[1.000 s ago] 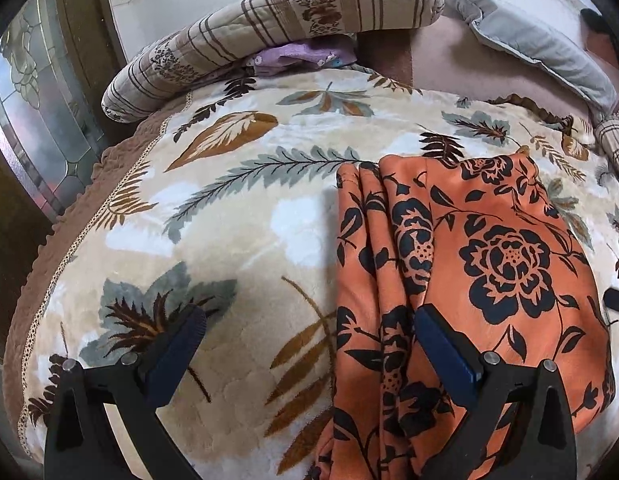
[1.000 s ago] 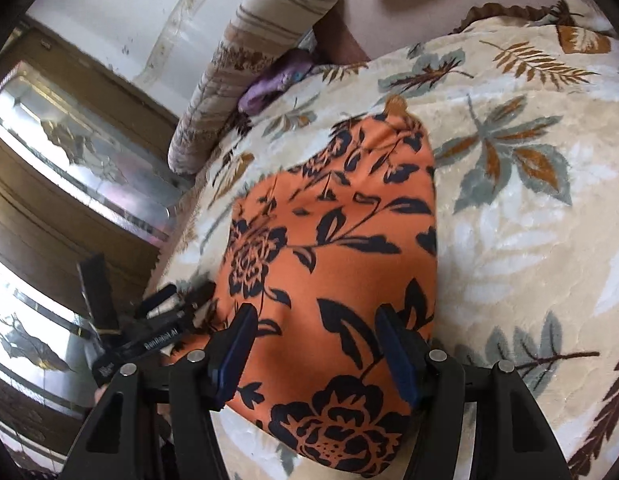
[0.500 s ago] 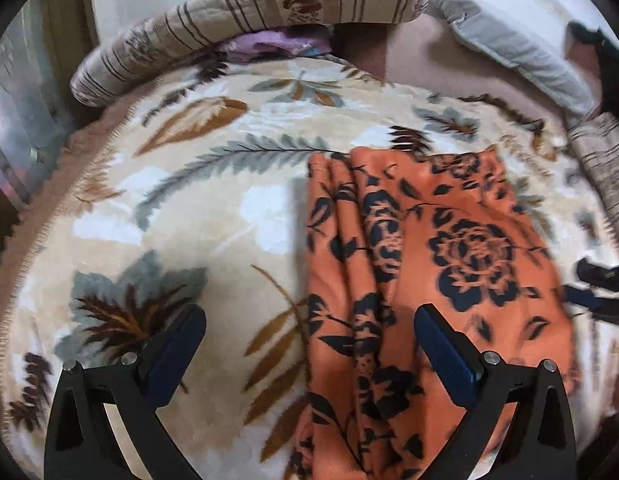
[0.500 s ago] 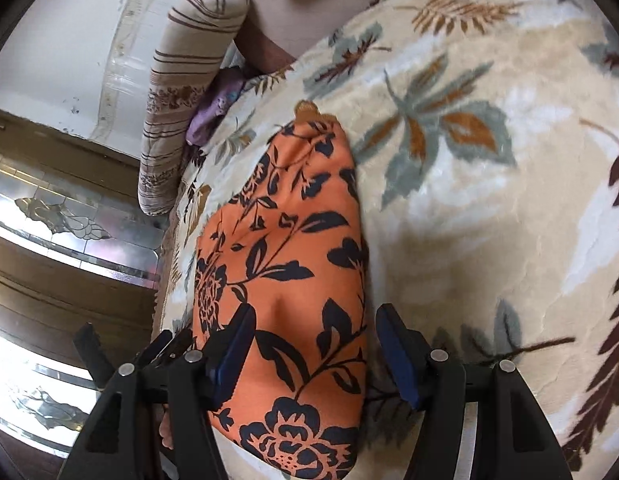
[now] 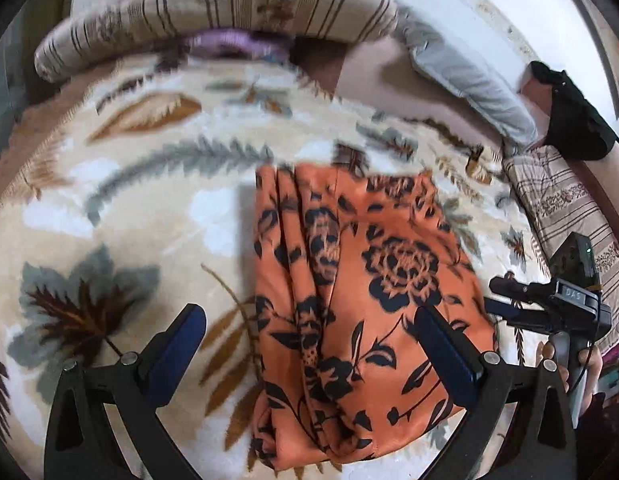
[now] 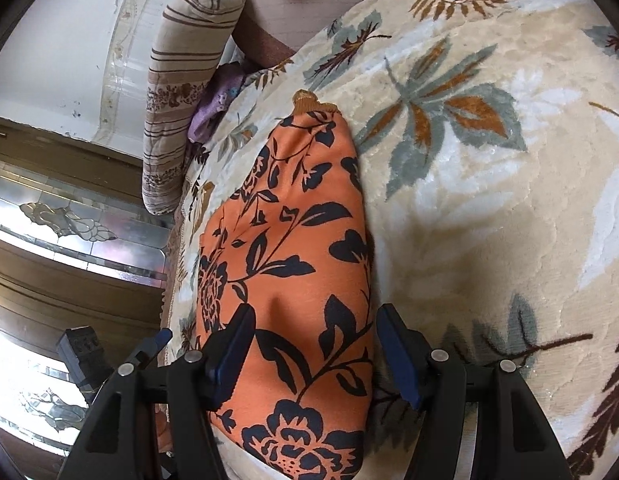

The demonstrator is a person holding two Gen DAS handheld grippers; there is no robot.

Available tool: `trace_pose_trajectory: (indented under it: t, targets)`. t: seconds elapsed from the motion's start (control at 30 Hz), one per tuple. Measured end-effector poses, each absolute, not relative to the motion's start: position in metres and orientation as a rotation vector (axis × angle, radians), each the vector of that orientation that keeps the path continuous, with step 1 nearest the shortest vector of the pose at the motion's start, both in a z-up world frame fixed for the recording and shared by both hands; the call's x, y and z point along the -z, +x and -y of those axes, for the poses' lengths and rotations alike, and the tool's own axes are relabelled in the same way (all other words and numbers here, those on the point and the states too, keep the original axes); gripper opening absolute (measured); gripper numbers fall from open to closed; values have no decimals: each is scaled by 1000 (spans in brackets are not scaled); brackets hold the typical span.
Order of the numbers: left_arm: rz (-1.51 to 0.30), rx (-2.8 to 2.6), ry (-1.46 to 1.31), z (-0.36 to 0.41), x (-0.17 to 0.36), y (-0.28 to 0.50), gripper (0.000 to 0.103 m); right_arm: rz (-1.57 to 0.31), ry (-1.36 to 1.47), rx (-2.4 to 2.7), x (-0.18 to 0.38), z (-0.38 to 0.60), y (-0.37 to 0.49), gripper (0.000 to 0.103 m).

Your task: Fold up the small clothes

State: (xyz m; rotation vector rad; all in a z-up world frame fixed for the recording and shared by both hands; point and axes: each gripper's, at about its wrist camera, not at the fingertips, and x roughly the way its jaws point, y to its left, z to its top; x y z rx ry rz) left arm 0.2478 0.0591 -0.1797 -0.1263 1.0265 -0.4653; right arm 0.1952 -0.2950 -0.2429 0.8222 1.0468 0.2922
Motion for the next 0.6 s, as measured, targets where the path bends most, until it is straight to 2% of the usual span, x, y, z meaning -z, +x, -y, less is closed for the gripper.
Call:
trace_pose_trajectory:
  t: [0.07,0.4,0.6]
  targets:
    - [-1061,451,-94,-52,186,249,103,-1053,822,-294,245,294,196,67]
    - [-1010,401,179,-15,195,232,103,-1072,798,-299,251,285,200,67]
    - [-1019,394,194,-12,202,234,103,-1075,788,-313,256,281,203,67]
